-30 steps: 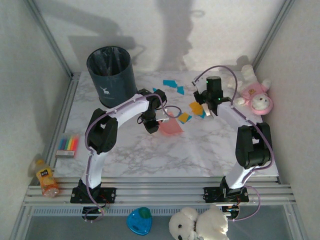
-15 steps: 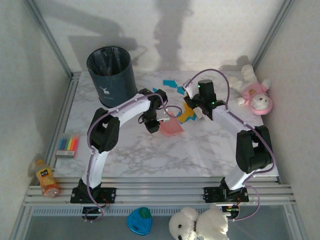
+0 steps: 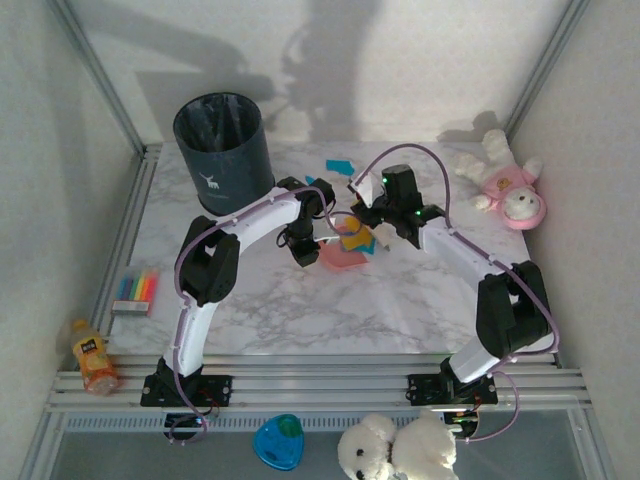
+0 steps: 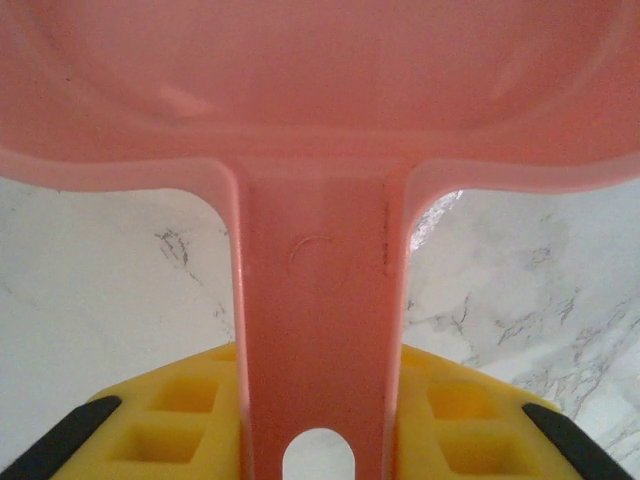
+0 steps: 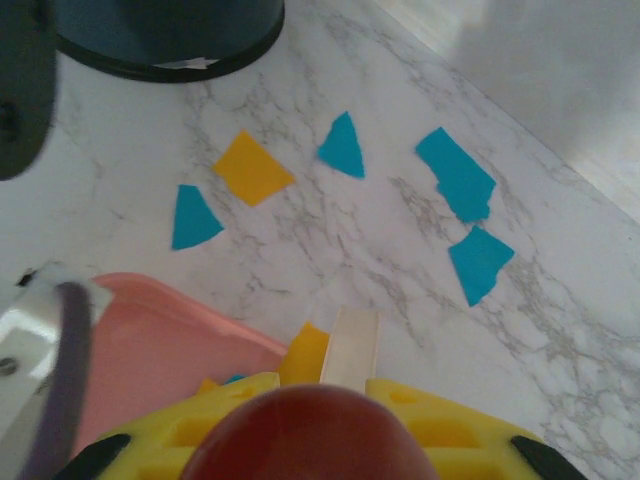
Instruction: Sweep away the paper scraps from the table
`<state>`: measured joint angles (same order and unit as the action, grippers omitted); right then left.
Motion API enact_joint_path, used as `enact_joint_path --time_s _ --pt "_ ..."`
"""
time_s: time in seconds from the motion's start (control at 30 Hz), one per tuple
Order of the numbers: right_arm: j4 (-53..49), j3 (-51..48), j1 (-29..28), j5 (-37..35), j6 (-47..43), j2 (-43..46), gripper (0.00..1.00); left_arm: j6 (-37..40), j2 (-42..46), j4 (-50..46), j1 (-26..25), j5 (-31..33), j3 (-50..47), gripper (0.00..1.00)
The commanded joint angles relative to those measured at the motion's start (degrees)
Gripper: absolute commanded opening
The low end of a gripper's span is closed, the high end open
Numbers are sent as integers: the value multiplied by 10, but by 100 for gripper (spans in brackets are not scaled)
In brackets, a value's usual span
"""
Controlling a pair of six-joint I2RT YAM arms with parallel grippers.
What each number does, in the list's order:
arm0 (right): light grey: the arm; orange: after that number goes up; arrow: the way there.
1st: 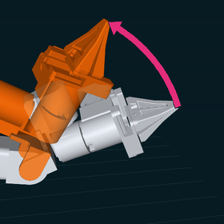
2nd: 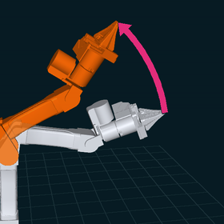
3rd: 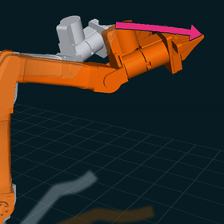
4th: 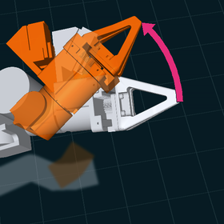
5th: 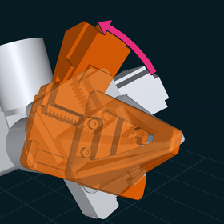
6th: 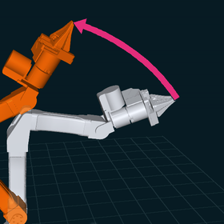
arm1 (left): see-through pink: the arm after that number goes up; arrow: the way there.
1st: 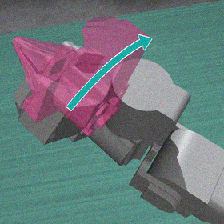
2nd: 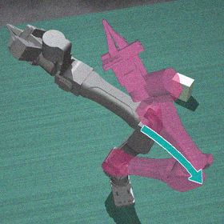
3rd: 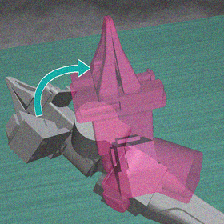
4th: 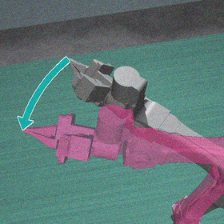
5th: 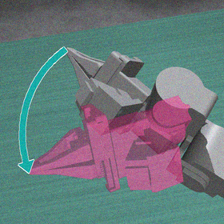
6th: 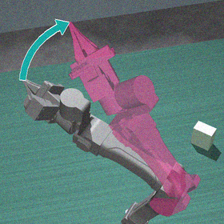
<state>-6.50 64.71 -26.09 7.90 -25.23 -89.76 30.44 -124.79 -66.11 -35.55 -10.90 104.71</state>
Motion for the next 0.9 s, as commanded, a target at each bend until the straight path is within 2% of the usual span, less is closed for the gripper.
enact_joint_path --time_s 0.0,0.57,0.87 --pt "-22 -16 -10 26 18 28 0 -11 -12 -23 -3 2 13 14" --pt "-53 -32 -34 11 42 109 0 -17 -8 -23 -4 6 6 14" --pt "-11 -28 -34 -77 85 108 0 -17 -6 -22 -5 6 3 14"
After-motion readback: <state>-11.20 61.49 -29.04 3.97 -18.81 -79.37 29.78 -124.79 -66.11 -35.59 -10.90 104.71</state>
